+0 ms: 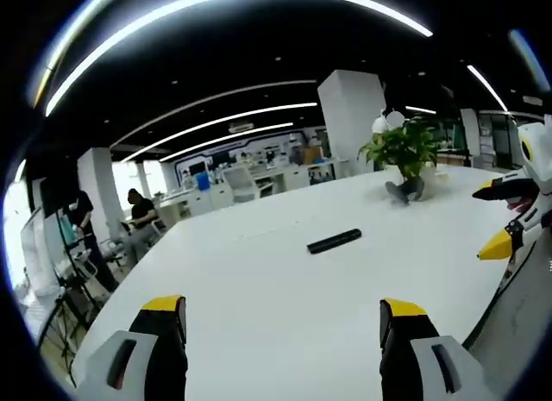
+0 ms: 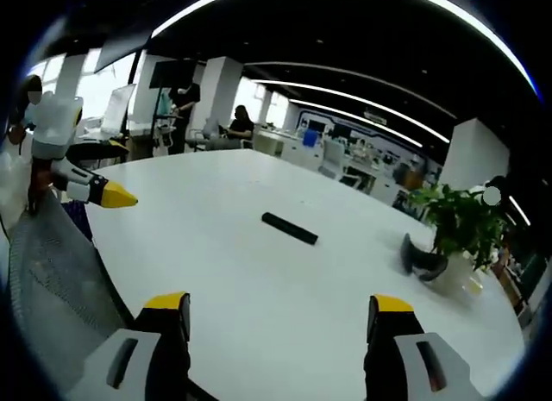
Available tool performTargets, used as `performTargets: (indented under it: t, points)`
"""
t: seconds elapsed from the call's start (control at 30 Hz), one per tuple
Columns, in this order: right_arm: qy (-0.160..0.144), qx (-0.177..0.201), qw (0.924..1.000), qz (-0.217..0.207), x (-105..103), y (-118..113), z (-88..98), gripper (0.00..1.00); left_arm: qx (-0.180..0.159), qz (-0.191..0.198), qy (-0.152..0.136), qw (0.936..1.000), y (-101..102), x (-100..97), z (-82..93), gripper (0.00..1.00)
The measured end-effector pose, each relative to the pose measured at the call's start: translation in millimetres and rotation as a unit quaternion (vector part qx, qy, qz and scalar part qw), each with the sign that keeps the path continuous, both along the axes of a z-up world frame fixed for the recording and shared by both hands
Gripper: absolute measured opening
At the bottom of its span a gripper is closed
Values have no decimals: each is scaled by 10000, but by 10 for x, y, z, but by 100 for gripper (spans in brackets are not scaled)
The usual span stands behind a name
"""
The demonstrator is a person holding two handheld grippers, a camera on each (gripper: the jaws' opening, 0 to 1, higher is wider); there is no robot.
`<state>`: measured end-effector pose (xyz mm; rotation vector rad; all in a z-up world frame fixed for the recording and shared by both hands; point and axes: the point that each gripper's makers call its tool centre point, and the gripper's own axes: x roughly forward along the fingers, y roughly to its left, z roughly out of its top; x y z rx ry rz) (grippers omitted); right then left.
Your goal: Press the specified remote control buttons in sequence, fully releasing each button before pressing the next.
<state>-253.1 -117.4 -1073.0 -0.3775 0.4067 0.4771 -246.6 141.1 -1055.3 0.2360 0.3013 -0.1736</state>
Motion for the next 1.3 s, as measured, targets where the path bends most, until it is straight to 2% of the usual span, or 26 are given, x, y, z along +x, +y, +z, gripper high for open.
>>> performTargets:
  t: [0.67,1.3]
  points:
    - [5,11,10000,48,8,-19,-33,82,136,45,111,9998,17,6,-55,96]
    - [11,-37,9999,113,-9,6,-45,81,38,138,35,9999,54,9,-15,96]
